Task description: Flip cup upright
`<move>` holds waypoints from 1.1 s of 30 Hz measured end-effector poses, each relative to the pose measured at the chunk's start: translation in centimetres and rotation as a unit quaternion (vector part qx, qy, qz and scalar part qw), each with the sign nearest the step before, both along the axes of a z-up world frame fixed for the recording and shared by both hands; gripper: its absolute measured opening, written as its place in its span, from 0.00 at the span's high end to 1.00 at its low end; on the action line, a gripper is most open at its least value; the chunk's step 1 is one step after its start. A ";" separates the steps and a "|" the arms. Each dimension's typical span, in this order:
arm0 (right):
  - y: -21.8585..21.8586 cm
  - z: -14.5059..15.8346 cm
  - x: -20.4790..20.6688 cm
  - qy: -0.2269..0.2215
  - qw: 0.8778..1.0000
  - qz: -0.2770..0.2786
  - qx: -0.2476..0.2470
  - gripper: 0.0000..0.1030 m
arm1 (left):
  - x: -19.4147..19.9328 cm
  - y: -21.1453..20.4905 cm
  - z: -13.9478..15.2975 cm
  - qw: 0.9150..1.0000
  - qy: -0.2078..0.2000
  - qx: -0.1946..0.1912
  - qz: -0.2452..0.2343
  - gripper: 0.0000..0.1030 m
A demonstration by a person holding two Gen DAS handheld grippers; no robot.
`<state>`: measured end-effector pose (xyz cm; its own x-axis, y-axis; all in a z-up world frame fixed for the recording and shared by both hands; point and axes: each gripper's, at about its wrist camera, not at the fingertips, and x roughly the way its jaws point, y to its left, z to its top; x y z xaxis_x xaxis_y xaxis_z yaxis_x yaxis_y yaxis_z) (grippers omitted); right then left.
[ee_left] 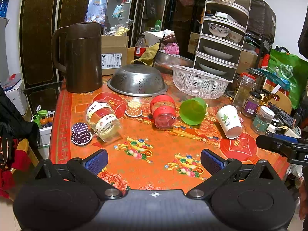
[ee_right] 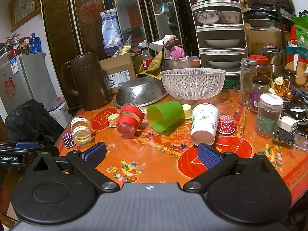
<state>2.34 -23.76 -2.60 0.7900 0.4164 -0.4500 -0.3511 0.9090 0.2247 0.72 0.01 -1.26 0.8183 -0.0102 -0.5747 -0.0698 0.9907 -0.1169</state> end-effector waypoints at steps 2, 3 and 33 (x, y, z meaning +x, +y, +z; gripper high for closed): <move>0.0 0.0 0.0 0.000 1.000 0.000 0.000 0.01 | 0.0 0.0 0.0 1.000 0.000 0.000 0.000 0.00; 0.0 0.0 0.0 0.000 1.000 0.000 0.000 0.01 | 0.0 0.0 0.0 1.000 0.000 0.000 0.000 0.00; -0.5 -0.1 0.3 0.007 1.000 0.004 0.005 0.01 | 0.6 0.7 0.4 1.000 0.008 -0.005 0.027 0.00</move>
<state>2.62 -24.29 -2.74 0.7806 0.4276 -0.4560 -0.3552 0.9036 0.2392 1.33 0.71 -0.88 0.8081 0.0281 -0.5884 -0.1253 0.9842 -0.1251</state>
